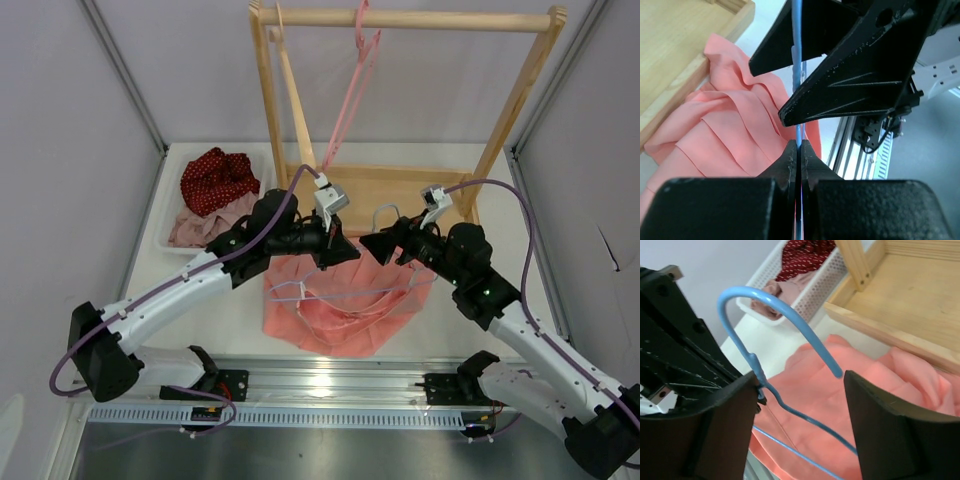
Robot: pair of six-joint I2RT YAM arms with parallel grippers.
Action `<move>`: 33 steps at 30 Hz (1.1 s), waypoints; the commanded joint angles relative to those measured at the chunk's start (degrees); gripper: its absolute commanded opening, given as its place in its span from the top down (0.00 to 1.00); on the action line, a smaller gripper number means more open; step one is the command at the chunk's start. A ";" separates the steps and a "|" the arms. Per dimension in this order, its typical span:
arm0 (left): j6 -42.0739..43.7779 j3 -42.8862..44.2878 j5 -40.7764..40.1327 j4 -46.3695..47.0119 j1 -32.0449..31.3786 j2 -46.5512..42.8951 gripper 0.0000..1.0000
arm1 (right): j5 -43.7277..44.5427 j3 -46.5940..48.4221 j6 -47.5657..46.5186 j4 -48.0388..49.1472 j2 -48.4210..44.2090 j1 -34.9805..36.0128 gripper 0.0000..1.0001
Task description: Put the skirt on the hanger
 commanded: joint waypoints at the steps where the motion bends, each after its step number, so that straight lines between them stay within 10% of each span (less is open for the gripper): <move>1: -1.39 3.57 -3.48 4.70 -0.50 -0.77 1.00 | 8.66 3.31 -0.56 -5.38 -2.84 -0.21 0.24; 13: -2.44 7.26 -11.99 4.09 -2.08 0.11 1.00 | 14.45 6.38 1.81 -13.30 -9.69 -0.47 0.15; 22: -2.53 14.73 -21.49 1.89 -6.11 0.19 1.00 | 34.40 15.25 7.62 -28.15 -14.18 -1.79 0.12; 33: -3.41 38.43 -36.61 2.94 -8.32 10.82 1.00 | 47.33 33.87 6.12 -41.87 -7.59 -3.63 0.11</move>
